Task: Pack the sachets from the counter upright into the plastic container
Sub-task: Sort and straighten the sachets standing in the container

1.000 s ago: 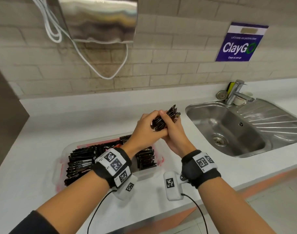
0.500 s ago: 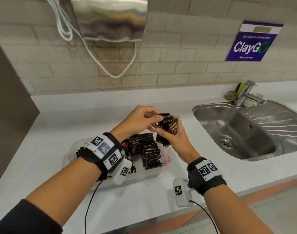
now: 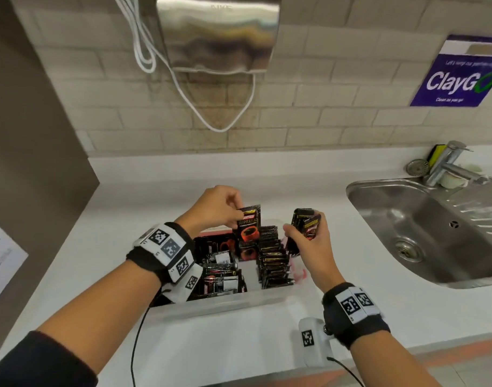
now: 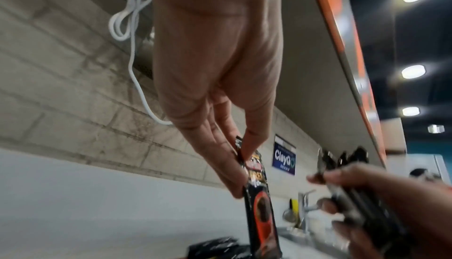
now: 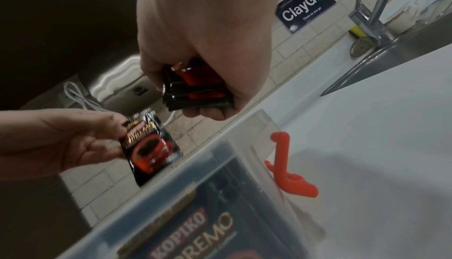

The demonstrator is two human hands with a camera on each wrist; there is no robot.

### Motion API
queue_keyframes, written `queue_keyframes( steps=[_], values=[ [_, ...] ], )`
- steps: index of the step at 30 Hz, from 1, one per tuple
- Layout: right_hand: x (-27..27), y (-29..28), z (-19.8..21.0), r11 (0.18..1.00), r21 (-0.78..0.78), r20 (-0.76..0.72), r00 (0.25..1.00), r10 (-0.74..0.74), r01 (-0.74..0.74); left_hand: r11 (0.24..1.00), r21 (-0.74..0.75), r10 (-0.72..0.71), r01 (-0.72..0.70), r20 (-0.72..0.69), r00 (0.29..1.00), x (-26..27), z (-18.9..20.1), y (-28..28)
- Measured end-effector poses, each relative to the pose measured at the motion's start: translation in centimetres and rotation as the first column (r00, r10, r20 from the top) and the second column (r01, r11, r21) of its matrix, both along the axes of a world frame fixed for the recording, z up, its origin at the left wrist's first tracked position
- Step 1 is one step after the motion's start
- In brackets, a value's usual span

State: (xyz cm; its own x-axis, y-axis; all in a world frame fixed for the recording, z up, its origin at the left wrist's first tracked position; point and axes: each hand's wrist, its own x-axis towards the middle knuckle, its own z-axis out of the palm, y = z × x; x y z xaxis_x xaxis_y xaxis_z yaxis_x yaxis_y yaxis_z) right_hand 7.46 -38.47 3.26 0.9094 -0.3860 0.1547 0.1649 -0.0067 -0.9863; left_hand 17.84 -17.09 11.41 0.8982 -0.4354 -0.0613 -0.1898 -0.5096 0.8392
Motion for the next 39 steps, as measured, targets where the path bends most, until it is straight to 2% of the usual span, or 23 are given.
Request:
queue_keyframes(
  steps=[5, 9, 11, 14, 16, 19, 21, 22, 24, 26, 29, 34, 39],
  values=[
    [0.6, 1.0, -0.7, 0.999, -0.03, 0.032, 0.999, -0.01, 0.011, 0.957, 0.286, -0.085, 0.059, 0.08, 0.993, -0.1, -2.3, -0.1],
    [0.7, 1.9, -1.2, 0.999, -0.037, 0.016, 1.0, -0.017, 0.018, 0.899, 0.437, -0.117, 0.025, 0.186, 0.976, -0.3, -3.2, -1.8],
    [0.5, 2.1, -1.4, 0.998, -0.057, 0.008, 1.0, -0.017, 0.018, 0.847, 0.531, -0.127, -0.008, 0.217, 0.968, -0.6, -3.7, -2.6],
    [0.3, 2.3, -1.5, 0.995, -0.103, 0.012, 1.0, -0.012, 0.014, 0.708, 0.705, -0.221, -0.043, 0.279, 0.934, -1.1, -4.3, -3.5],
    [0.2, 2.3, -1.6, 0.991, -0.131, 0.008, 1.0, -0.007, 0.008, 0.639, 0.767, -0.274, -0.067, 0.308, 0.911, -1.1, -4.5, -3.7],
    [0.2, 2.3, -1.8, 0.987, -0.162, 0.002, 1.0, 0.001, -0.001, 0.621, 0.782, -0.27, -0.061, 0.286, 0.919, -0.8, -4.1, -3.6],
    [0.1, 2.4, -1.9, 0.987, -0.161, 0.007, 1.0, 0.001, 0.0, 0.665, 0.746, -0.244, -0.04, 0.267, 0.933, -0.6, -3.5, -3.2],
    [0.2, 2.4, -1.9, 0.987, -0.159, 0.013, 1.0, 0.001, 0.001, 0.722, 0.692, -0.228, -0.012, 0.254, 0.94, -0.5, -3.2, -3.0],
    [0.2, 2.3, -1.9, 0.988, -0.155, 0.029, 1.0, 0.001, 0.003, 0.879, 0.467, -0.205, 0.096, 0.189, 0.96, -0.3, -2.5, -2.8],
    [0.2, 2.3, -1.9, 0.987, -0.159, 0.044, 0.999, 0.005, 0.002, 0.965, 0.205, -0.186, 0.162, 0.102, 0.977, -0.5, -1.7, -3.0],
    [0.1, 2.4, -1.8, 0.984, -0.176, 0.063, 0.998, 0.015, -0.003, 0.982, 0.017, -0.191, 0.191, -0.003, 0.982, -1.0, -0.9, -3.9],
    [0.1, 2.3, -1.8, 0.983, -0.182, 0.075, 0.997, 0.028, -0.014, 0.959, -0.123, -0.269, 0.256, -0.1, 0.958, -1.4, -0.9, -4.6],
    [-0.1, 2.3, -1.8, 0.983, -0.185, 0.071, 0.997, 0.034, -0.02, 0.936, -0.188, -0.33, 0.299, -0.163, 0.93, -1.2, -0.3, -4.0]
  ],
)
